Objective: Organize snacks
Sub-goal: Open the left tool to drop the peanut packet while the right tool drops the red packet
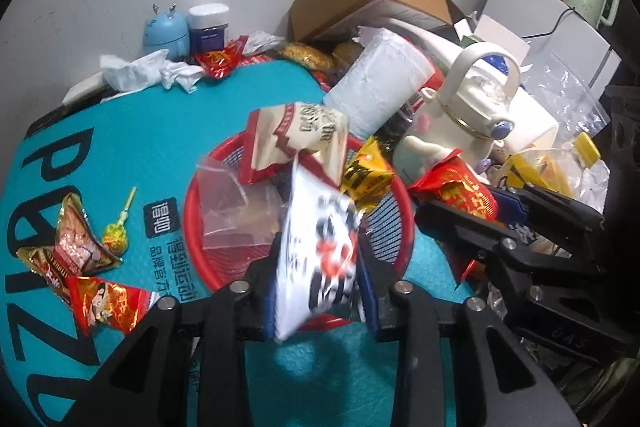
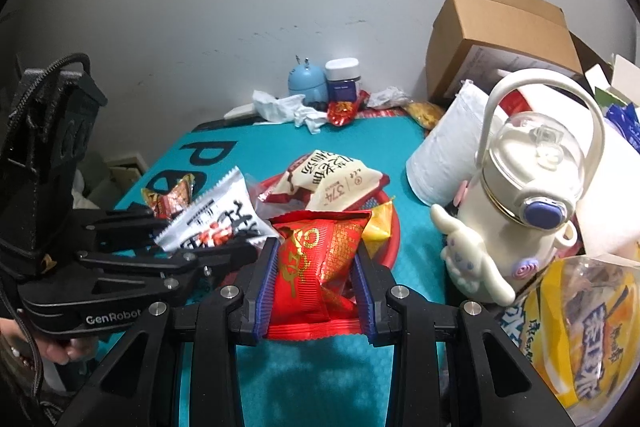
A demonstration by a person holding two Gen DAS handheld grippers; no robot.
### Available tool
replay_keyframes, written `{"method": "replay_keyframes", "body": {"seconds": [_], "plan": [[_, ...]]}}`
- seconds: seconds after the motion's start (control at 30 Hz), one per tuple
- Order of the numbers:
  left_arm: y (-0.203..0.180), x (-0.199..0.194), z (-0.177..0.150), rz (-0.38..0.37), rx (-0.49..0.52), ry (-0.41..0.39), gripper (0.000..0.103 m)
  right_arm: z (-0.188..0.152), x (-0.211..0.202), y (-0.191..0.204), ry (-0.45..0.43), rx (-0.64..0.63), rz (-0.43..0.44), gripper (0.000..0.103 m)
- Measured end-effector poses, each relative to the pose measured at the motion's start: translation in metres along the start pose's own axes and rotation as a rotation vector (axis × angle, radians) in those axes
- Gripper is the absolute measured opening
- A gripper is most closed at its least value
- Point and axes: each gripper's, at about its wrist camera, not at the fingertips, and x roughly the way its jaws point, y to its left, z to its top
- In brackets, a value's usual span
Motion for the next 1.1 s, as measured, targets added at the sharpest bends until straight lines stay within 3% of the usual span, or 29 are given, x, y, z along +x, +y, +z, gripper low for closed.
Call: {"method": "replay_keyframes", "body": {"seconds": [0.07,0.13,0.7,1.1], "plan": [[0.002,0.0,-0.001,0.037,-0.003,-0.007,0.05,0.0,0.003,0.0,0.006,0.002,-0.003,0.034],[0.006,-0.001,-0.002,0.057,-0.016,-0.01,0.058,0.0,0.006,0.001,0.011,0.003,-0.008,0.034],[0.03,-0.017,-0.019,0.105,-0.077,-0.014,0.058,-0.002,0.037,0.008,0.067,-0.009,-0.028,0.036],[0.028,-0.041,-0.024,0.142,-0.1,-0.066,0.058,-0.002,0.021,0.013,0.048,-0.024,-0.025,0.036]]}}
